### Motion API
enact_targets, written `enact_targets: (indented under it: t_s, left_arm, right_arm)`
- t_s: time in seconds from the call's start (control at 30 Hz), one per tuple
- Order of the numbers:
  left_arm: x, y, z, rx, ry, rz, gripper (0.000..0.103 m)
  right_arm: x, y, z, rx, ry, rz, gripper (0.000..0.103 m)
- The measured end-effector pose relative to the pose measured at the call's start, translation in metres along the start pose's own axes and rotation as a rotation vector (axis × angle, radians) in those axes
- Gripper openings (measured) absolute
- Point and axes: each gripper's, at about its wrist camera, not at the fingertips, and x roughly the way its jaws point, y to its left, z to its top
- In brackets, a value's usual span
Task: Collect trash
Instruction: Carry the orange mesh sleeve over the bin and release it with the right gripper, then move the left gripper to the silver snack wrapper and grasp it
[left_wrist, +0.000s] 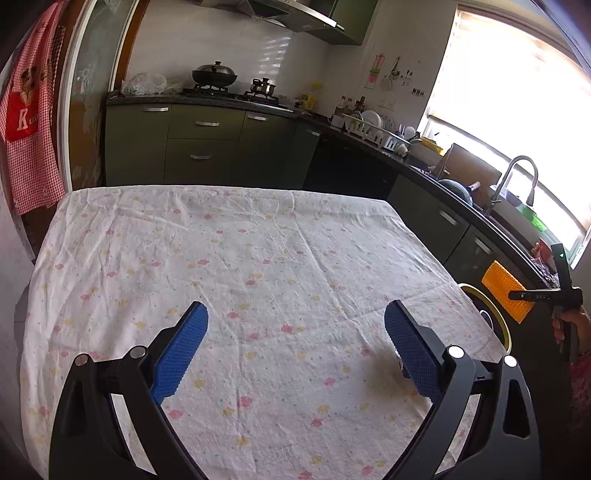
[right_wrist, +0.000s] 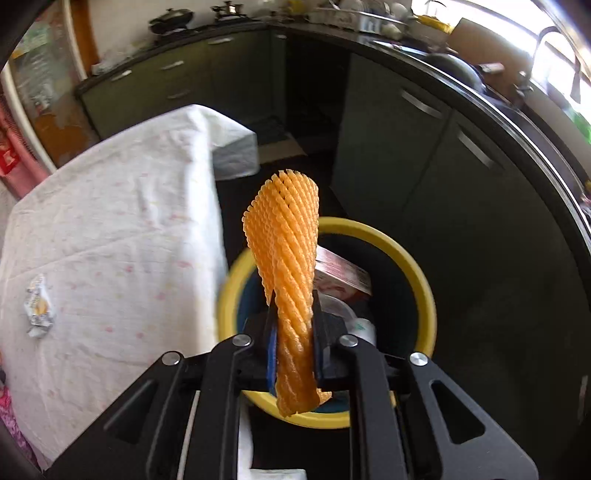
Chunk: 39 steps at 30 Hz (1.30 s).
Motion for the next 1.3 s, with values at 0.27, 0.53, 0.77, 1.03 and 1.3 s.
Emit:
enact_targets:
  t_s: [0.27,0.53,0.77,1.03,1.3]
  left_arm:
    - [0.001,0.001,0.0,-0.005,-0.001,0.001,0.095]
    - [0.005,-0.001,-0.002,0.005,0.013,-0.005,0.095]
    - [0.011,-0.012,-0.005,0.04,0.044,-0.049,0.097]
    - [0.028,-0.051,-0.016,0.131,0.155,-0.229,0.098]
    - [0.04,-0.111,-0.02,0.225,0.302,-0.274,0.098]
  right_arm:
    - [0.055,-0.051,-0.016,0.055,0.141,-0.133,0.014]
    - [0.06,-0.058,-0.01,0.114,0.078,-0.167,0.056]
    - [0.008,-0.044,-0.028,0.173,-0.061,-0.063,0.059]
    - [-0.019,-0.005,-0.053,0.16,-0.124,0.135,0.063]
    - [-0.026,0.015,-0.059,0.114,-0.166,0.22,0.065]
